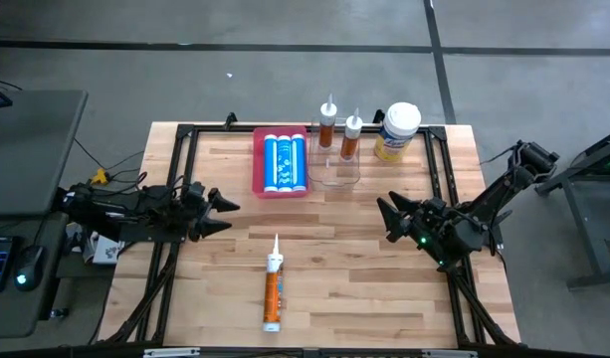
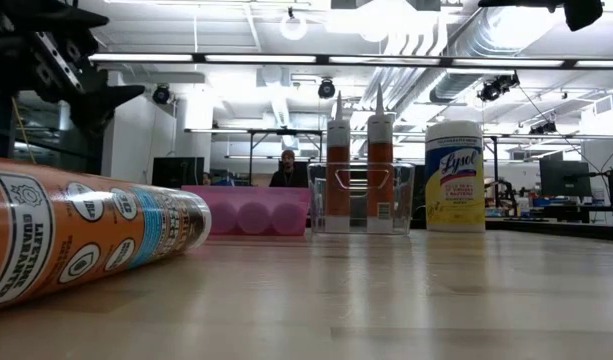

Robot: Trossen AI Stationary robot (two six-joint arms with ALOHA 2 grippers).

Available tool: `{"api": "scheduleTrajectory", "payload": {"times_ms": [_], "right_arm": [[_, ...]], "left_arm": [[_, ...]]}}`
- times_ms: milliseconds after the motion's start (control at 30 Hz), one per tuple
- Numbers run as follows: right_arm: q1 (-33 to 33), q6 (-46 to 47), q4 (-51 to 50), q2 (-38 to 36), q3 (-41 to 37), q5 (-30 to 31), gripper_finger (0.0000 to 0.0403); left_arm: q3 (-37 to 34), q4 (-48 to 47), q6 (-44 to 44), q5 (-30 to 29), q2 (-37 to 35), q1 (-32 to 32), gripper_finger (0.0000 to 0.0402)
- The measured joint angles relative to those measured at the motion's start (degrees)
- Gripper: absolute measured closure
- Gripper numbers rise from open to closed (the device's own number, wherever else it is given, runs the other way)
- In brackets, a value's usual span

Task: Pick & place silicon tubes, Sealant and Lysol wipes
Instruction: Put the orange sealant into the transparent bin

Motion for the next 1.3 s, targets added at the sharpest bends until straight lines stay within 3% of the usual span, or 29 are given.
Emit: {"api": "scheduleTrajectory", "payload": {"times_ms": [100, 267, 567, 733, 1033, 1300], "right_arm": [[0.0, -0.01, 0.0, 0.0, 0.0, 0.0, 0.0082], [0.0, -1.55, 0.0, 0.0, 0.0, 0.0, 0.0082], [-0.01, -5.74, 0.02, 0.0, 0.0, -0.07, 0.0082], [-0.09, -8.94, 0.03, 0.0, 0.0, -0.11, 0.0082], [-0.09, -13.29, 0.02, 0.0, 0.0, -0.79, 0.0082], [-0.07, -18.93, 0.04, 0.0, 0.0, -1.18, 0.0082]], "left_arm": [[0.0, -0.18, -3.93, 0.74, 0.02, 0.0, 0.0032], [0.15, 0.64, -12.86, -6.85, 0.02, 0.0, 0.0032], [2.84, 0.63, -18.39, -12.18, 0.07, 0.0, 0.0032], [6.88, -0.49, -19.49, -14.99, 3.49, 0.0, 0.0032], [20.32, -6.34, -19.7, -15.7, 22.37, 0.0, 0.0032], [36.25, -23.74, -26.37, -12.08, 41.63, 0.0, 0.0032]]}}
